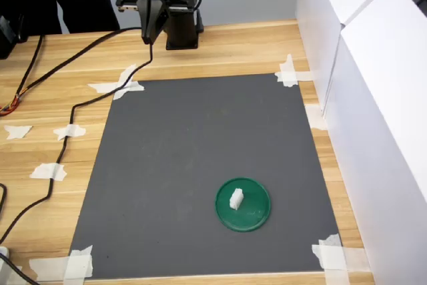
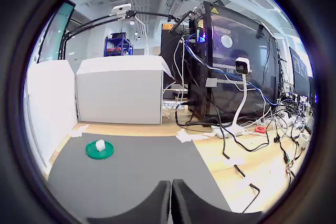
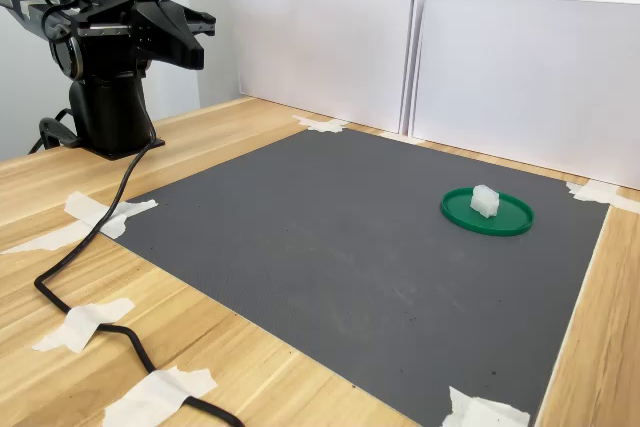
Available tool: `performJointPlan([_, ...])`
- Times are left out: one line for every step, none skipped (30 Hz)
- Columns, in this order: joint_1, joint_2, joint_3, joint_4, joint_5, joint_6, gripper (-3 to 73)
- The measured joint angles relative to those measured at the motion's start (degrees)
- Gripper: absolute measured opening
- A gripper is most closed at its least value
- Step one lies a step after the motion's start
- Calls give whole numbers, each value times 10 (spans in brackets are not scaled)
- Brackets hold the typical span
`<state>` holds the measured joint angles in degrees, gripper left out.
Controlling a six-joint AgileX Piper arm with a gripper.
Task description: Grasp a white terminal and put it on the green lid.
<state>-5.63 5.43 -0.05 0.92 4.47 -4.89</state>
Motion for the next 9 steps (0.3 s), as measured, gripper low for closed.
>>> performJointPlan([0, -1, 0, -3, 6, 0, -16])
performJointPlan([0, -1, 0, -5, 9, 0, -16])
performJointPlan([0, -1, 0, -9, 11, 0, -16])
performJointPlan([0, -1, 0, -9, 11, 0, -16])
performJointPlan([0, -1, 0, -9, 12, 0, -16])
performJointPlan([0, -1, 0, -9, 12, 0, -16])
performJointPlan([0, -1, 0, -9, 12, 0, -16])
performJointPlan([0, -1, 0, -9, 12, 0, -16])
performJointPlan([0, -1, 0, -9, 12, 0, -16])
